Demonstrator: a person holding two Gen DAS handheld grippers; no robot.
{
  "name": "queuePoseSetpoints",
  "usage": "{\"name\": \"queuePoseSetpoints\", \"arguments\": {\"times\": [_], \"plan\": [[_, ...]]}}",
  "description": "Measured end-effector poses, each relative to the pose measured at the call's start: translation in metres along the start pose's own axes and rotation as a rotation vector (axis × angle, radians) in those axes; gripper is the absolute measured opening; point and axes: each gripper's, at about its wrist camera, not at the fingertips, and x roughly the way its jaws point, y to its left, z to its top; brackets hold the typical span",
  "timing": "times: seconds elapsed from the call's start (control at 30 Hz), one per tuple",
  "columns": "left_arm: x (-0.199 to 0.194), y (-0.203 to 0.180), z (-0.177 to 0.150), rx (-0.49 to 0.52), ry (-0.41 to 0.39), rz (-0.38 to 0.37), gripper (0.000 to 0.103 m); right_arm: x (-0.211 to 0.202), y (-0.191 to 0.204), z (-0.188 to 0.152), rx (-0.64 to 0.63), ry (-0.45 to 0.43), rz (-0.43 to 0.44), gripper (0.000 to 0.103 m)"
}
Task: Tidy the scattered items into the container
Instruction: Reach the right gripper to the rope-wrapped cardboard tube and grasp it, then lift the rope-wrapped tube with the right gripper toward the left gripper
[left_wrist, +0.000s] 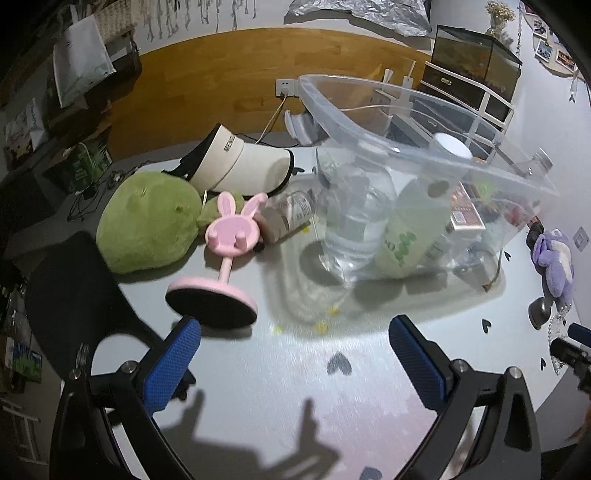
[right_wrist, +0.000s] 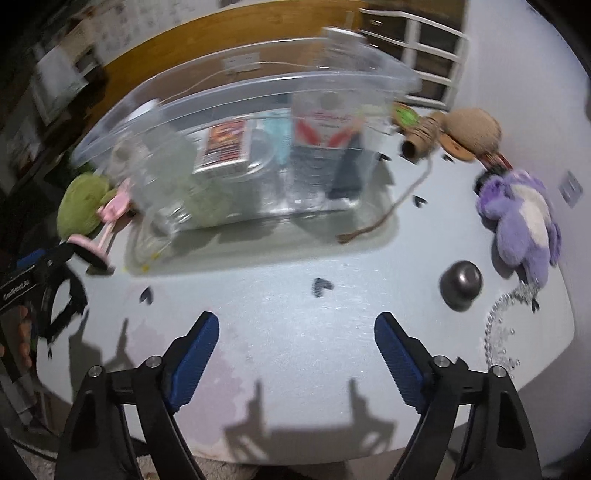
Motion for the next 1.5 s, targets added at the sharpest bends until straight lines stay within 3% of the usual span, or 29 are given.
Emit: {"name": "queuePoseSetpoints", "arguments": {"times": [0.17, 0.27, 0.53, 0.8, 1.0, 1.27, 1.5], "plan": [[0.008, -0.001, 0.012, -0.014, -0.011, 0.028, 0.102, 0.013, -0.064, 0.029, 0.115, -0.003, -0.065, 0.074], [0.010, -0.006, 0.015, -0.050, -0.013, 0.052, 0.102, 0.025, -0.109, 0.057, 0.166, -0.003, -0.094, 0.063], [0.016, -0.039, 0.014, -0.175, 0.003, 0.129, 0.102, 0.076, -0.206, 0.155, 0.210, 0.000, -0.098, 0.052], [0.015, -0.072, 0.008, -0.249, 0.013, 0.195, 0.102, 0.156, -0.244, 0.250, 0.258, 0.043, -0.016, 0.028], [0.008, -0.081, -0.003, -0.298, 0.026, 0.253, 0.102, 0.213, -0.250, 0.300, 0.385, 0.104, 0.059, 0.028], [-0.003, -0.076, -0.019, -0.343, 0.030, 0.308, 0.102, 0.235, -0.215, 0.301, 0.234, 0.073, -0.101, 0.028], [-0.002, -0.082, -0.022, -0.330, 0.019, 0.270, 0.102, 0.211, -0.209, 0.247, 0.229, 0.092, -0.013, 0.028]]}}
